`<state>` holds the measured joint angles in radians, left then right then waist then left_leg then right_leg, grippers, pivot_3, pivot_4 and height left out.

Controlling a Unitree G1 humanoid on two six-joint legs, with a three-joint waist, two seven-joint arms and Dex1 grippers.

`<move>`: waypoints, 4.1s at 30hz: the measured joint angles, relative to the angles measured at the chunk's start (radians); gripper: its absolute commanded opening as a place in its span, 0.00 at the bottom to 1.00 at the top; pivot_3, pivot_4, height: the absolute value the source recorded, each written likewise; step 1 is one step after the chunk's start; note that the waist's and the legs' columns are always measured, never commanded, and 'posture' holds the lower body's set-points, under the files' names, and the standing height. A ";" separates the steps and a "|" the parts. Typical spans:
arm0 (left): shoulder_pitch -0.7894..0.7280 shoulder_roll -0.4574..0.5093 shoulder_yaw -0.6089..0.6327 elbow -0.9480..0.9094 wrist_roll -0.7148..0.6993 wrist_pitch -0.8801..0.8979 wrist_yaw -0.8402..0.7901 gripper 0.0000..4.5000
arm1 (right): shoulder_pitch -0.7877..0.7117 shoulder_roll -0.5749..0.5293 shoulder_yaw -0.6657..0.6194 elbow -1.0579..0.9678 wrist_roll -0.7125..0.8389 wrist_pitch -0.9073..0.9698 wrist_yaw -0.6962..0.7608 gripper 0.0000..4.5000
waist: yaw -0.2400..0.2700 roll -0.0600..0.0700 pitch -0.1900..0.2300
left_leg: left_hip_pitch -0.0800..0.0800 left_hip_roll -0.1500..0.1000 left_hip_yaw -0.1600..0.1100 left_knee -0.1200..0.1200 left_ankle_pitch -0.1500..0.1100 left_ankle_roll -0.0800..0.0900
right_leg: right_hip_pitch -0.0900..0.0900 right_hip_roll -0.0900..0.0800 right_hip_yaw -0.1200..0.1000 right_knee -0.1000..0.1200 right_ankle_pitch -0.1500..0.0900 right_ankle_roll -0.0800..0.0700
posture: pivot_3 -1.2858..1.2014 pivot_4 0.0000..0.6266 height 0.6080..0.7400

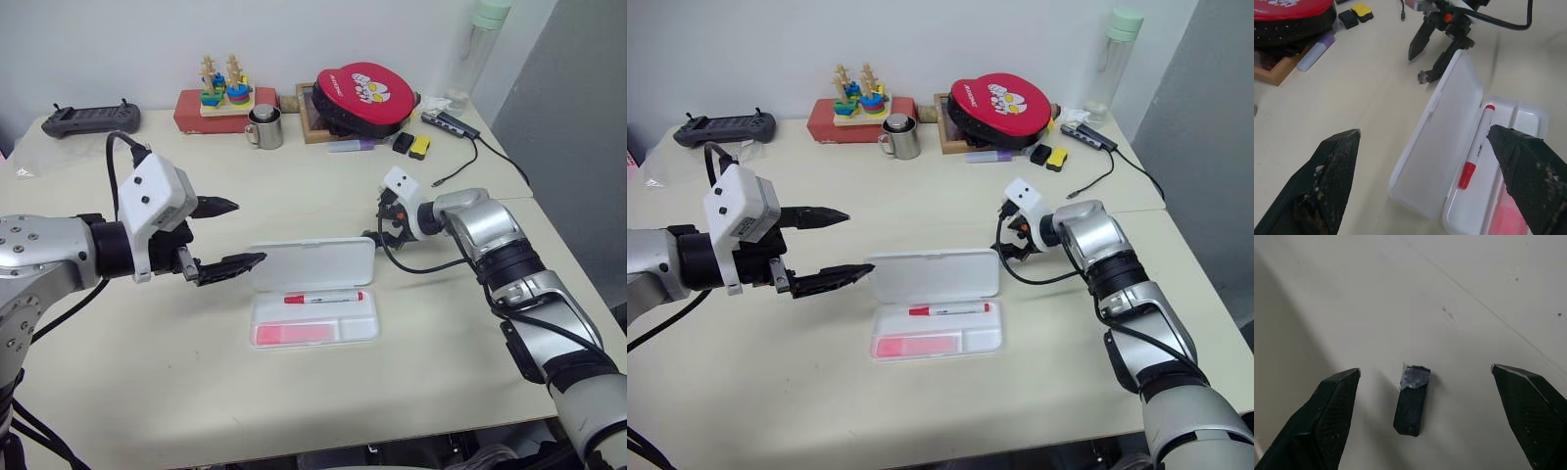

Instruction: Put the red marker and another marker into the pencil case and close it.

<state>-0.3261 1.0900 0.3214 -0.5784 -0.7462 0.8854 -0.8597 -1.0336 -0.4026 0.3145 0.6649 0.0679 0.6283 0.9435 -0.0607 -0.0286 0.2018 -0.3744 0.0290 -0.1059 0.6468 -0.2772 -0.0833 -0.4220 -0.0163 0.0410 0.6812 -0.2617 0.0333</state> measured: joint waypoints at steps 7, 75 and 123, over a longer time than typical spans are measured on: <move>0.007 0.000 0.000 0.000 0.003 -0.003 0.005 1.00 | -0.006 0.013 -0.019 0.083 -0.016 -0.044 -0.007 0.89 | -0.001 0.000 0.000 | 0.001 0.000 0.000 0.000 0.000 0.000 | 0.000 0.000 0.000 0.000 0.000 0.000 | 0.52 0.24 1.00; 0.157 0.007 -0.121 0.161 0.157 -0.189 -0.157 1.00 | 0.417 -0.289 0.161 -1.032 0.150 0.098 0.206 0.06 | 0.006 0.003 0.002 | 0.001 0.000 0.000 0.000 0.000 0.000 | 0.002 0.001 0.000 -0.001 0.000 0.000 | 0.52 0.24 1.00; 0.258 0.014 0.156 0.133 0.038 -0.055 -0.146 1.00 | 0.235 -0.432 0.045 -0.648 0.049 -0.187 0.350 0.04 | 0.001 0.003 0.002 | 0.003 0.001 0.002 0.000 0.000 0.000 | 0.002 0.001 0.002 0.000 0.000 0.000 | 0.52 0.24 1.00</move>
<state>-0.0684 1.1037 0.4778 -0.4451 -0.7078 0.8301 -1.0062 -0.7987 -0.8347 0.3590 0.0171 0.1172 0.4409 1.2933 -0.0593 -0.0258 0.2035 -0.3711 0.0296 -0.1040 0.6469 -0.2773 -0.0831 -0.4203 -0.0157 0.0427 0.6810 -0.2620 0.0335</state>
